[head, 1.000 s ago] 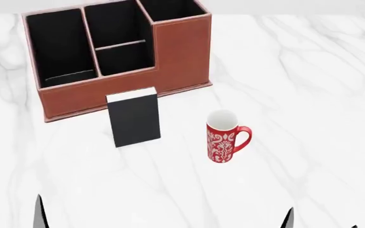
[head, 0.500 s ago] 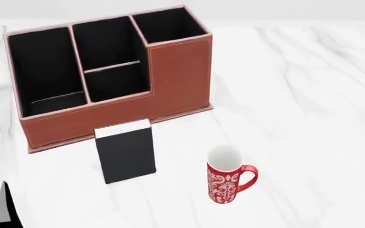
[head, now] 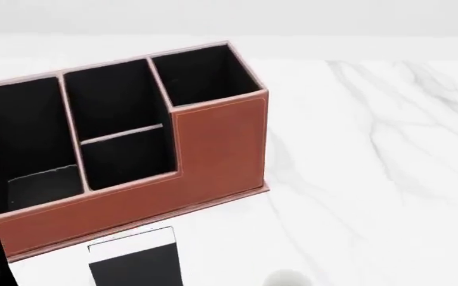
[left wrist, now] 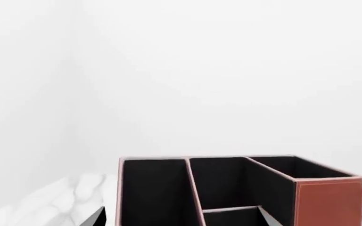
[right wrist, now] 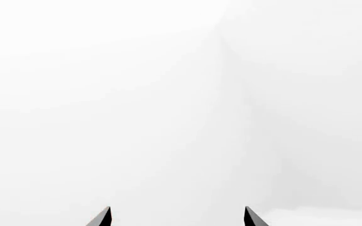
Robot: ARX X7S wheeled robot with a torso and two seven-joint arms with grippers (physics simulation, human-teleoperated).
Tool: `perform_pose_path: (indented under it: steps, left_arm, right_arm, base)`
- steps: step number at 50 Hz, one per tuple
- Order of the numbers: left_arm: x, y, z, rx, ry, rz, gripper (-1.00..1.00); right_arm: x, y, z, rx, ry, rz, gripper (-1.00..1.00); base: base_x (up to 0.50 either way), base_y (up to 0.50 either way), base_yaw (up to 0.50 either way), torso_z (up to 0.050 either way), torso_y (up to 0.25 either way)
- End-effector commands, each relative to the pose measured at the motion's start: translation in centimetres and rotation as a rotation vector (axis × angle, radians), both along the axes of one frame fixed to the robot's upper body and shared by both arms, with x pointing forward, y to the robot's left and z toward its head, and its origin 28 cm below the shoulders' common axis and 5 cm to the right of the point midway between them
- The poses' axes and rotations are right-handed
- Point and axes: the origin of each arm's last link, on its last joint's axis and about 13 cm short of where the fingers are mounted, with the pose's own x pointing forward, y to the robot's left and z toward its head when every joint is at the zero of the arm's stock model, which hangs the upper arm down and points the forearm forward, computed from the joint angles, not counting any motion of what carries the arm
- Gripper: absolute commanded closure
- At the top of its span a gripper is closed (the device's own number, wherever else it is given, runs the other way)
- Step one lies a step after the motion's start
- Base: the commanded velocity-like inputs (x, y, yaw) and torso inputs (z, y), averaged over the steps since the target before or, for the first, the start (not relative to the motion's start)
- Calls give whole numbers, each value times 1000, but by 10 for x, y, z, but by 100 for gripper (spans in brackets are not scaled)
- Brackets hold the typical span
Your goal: Pick up the book and place it in the front compartment of the caddy.
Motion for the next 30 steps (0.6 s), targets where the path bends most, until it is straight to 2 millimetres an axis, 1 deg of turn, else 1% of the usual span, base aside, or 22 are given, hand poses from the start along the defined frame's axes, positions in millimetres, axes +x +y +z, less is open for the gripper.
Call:
perform_pose_path:
  steps: [1, 21, 30]
  left_arm:
    - [-11, -3, 9, -6, -9, -53, -100]
    - [-12, -2, 10, -20, -7, -49, -100]
    - [-12, -2, 11, -19, -9, -46, -100]
  right_arm:
    - [1, 3, -2, -29, -25, -3, -100]
    - [-8, 5, 4, -56, -43, -2, -100]
    - [-7, 4, 4, -56, -41, -26, -100]
  base:
    - [500, 0, 0, 0, 0]
    - [500, 0, 0, 0, 1]
    - [488, 0, 0, 0, 1]
